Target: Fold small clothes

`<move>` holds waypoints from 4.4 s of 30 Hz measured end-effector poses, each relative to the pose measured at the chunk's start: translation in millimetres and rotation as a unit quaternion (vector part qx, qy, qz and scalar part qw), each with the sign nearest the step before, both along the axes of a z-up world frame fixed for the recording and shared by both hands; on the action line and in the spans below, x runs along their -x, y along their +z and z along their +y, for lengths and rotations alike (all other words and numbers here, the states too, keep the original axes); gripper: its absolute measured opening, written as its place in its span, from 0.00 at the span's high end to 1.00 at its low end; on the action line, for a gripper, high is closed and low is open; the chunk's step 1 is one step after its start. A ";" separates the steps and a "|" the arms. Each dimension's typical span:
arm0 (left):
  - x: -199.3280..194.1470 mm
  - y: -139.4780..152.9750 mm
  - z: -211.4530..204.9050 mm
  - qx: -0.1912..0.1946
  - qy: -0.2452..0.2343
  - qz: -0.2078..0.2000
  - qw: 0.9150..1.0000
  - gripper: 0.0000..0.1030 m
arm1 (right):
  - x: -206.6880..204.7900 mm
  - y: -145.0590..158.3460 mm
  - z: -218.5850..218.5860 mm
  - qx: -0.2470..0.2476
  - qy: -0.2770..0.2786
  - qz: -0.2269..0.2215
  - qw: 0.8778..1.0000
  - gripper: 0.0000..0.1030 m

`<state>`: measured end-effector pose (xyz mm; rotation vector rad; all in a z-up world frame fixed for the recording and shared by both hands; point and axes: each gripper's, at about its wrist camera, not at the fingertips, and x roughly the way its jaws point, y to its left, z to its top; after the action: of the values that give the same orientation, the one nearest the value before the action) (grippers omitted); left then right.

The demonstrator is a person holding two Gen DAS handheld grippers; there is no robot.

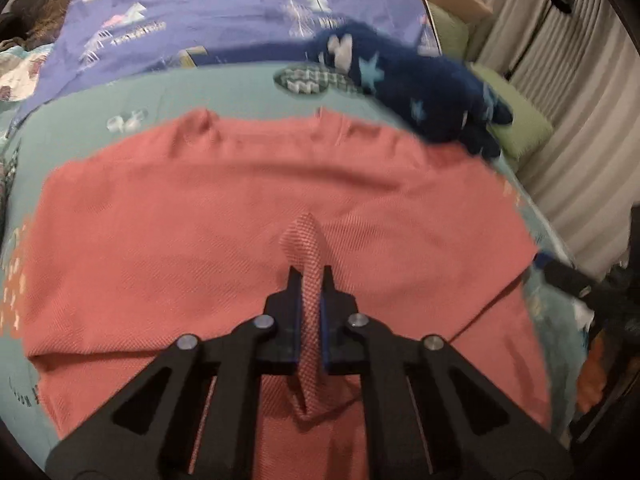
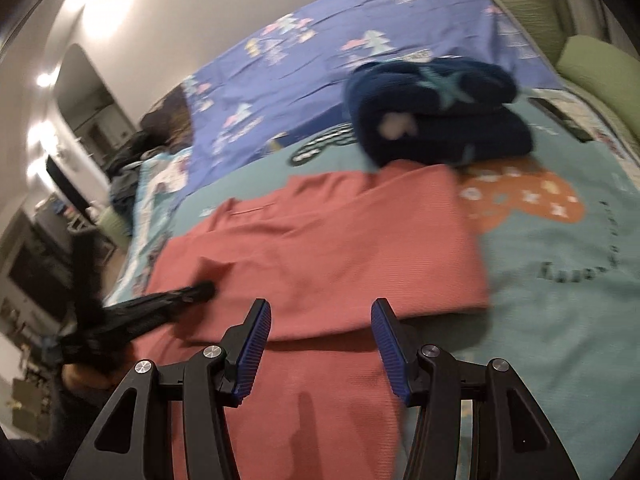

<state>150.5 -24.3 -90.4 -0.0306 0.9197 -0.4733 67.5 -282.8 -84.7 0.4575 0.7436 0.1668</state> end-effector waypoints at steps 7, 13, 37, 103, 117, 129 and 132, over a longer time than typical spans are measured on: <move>1.9 94.8 1.5 0.009 -0.016 -0.122 0.992 0.92 | -1.7 -2.3 2.2 0.122 -0.039 0.041 0.991 0.44; -8.1 133.2 34.2 -0.019 0.022 -0.172 0.985 0.92 | -5.7 -9.9 18.5 0.157 -0.013 0.049 0.986 0.42; -30.1 21.4 154.1 -0.045 0.153 -0.021 0.987 0.89 | -44.7 -11.2 15.0 0.116 0.006 0.059 0.991 0.37; -147.0 -17.6 -190.8 -0.104 -0.319 0.158 0.929 0.27 | -31.4 -29.0 22.0 0.139 0.068 0.044 0.987 0.36; -143.3 5.9 -222.0 0.028 -0.332 0.178 0.926 0.38 | -13.6 -33.1 -4.3 0.120 0.010 0.037 0.992 0.29; -75.7 51.7 -25.4 -0.110 -0.062 -0.064 0.990 0.36 | -10.3 -40.4 -6.8 0.151 -0.024 0.043 0.987 0.31; -58.2 40.9 74.7 -0.139 0.094 -0.061 0.984 0.36 | 0.2 -38.9 -40.8 0.051 -0.047 0.059 0.996 0.31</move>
<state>208.7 50.5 -49.4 0.1624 0.8450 -0.1663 67.4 -323.6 -123.7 0.4060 0.8401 0.0142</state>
